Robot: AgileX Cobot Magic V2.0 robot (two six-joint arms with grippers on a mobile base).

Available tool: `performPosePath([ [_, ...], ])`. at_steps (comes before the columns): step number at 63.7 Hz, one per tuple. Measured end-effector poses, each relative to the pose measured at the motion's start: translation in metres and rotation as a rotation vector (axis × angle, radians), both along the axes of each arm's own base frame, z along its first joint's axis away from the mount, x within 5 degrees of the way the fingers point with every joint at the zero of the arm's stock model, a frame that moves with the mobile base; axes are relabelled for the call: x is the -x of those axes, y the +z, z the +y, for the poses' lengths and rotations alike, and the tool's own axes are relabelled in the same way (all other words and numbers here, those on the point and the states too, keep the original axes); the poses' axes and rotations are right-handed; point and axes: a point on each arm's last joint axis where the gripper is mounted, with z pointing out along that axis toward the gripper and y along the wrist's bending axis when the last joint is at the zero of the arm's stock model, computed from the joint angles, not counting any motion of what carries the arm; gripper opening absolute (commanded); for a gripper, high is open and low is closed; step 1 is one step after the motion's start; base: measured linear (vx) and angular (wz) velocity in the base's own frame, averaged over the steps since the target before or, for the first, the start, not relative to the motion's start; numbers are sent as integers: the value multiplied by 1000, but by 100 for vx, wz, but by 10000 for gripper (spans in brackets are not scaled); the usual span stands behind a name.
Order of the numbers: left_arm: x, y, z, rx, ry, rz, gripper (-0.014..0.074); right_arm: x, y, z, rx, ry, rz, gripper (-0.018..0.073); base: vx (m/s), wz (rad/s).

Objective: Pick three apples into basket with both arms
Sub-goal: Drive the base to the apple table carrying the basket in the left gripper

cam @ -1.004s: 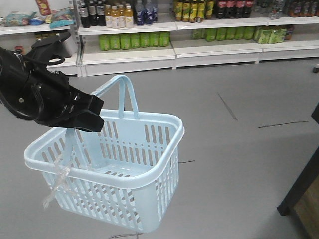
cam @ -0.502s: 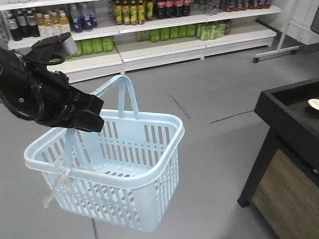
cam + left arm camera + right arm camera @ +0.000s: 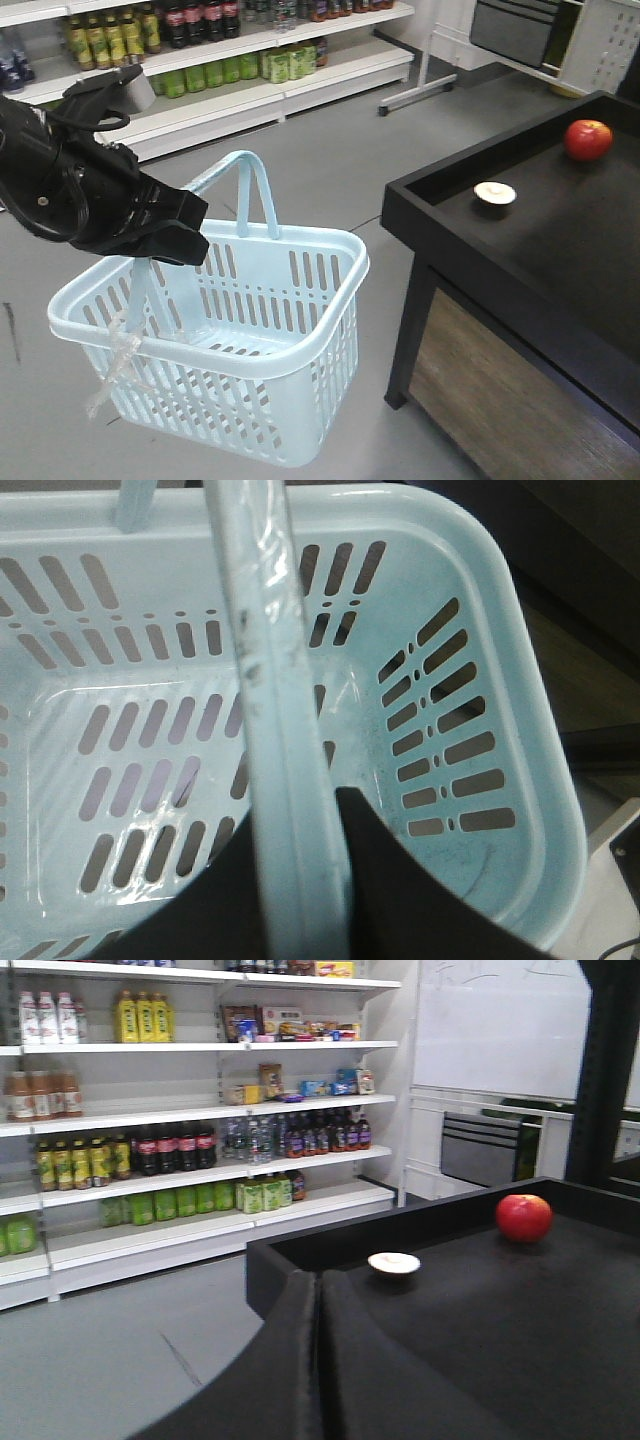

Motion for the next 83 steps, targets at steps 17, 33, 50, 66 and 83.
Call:
performPosePath([
  [17,0,0,0,0,0,0,-8,0,0,0,0,0,0,-4,14,-56],
  [33,0,0,0,0,0,0,-8,0,0,0,0,0,0,-4,13,-50],
  [50,0,0,0,0,0,0,-8,0,0,0,0,0,0,-4,10,-38],
  [66,0,0,0,0,0,0,-8,0,0,0,0,0,0,-4,8,-32],
  [83,0,0,0,0,0,0,-8,0,0,0,0,0,0,-4,7,-34],
])
